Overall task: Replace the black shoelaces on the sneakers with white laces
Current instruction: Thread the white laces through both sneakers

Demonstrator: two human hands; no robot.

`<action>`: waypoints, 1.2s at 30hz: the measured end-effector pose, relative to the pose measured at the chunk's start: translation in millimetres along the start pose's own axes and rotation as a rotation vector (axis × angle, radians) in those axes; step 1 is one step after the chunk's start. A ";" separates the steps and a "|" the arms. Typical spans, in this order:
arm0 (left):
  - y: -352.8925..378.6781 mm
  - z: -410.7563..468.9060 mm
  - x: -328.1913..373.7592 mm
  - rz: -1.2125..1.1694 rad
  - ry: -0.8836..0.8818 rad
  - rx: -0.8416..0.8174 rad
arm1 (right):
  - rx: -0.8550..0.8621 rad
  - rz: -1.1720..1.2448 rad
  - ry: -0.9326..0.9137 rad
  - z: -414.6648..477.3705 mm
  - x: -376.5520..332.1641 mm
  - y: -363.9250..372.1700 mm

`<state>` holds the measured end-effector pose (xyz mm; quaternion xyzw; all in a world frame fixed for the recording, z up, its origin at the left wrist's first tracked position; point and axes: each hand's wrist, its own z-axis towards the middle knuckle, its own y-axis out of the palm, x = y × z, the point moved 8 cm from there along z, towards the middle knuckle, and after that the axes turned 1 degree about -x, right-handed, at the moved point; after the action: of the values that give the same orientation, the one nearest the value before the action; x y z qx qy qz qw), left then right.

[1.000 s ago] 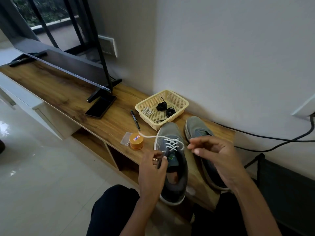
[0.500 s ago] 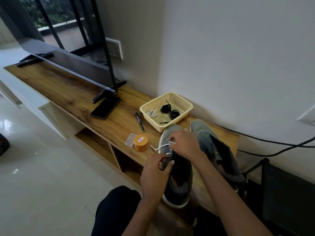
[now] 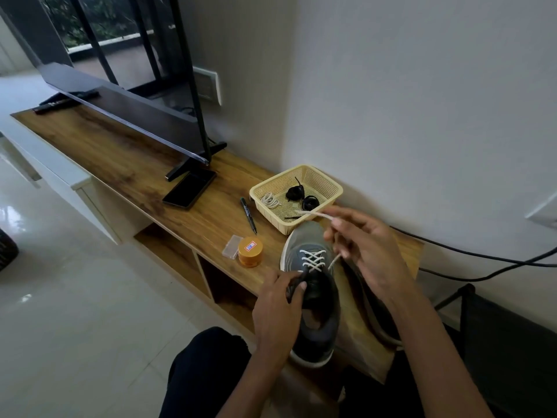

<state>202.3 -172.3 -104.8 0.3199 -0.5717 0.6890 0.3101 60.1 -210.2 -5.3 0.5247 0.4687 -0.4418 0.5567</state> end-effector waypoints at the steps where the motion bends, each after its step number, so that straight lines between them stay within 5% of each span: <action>1: -0.8 0.3 0.5 0.002 -0.006 0.005 | 0.042 0.017 -0.024 -5.6 -2.0 -8.4; 6: -0.2 1.6 -7.3 -0.100 -0.120 -0.002 | 0.215 0.000 -0.071 -26.7 -1.1 -34.5; 13: 4.2 7.4 -26.7 -0.332 -0.274 -0.062 | 0.237 -0.146 0.029 -26.3 38.9 -22.1; 18: 4.8 11.6 -36.3 -0.377 -0.319 -0.120 | 0.180 -0.456 -0.031 -18.7 60.3 -7.4; 25: 7.4 12.4 -40.3 -0.395 -0.352 -0.134 | 0.153 -0.999 -0.389 -19.2 56.8 18.3; 36: 9.2 11.3 -41.4 -0.420 -0.355 -0.145 | 0.124 -1.218 -0.370 -19.0 67.5 28.4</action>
<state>220.9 -187.4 -141.6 0.5238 -0.5861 0.5003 0.3631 98.4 -189.6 -67.1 0.1105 0.5524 -0.7888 0.2459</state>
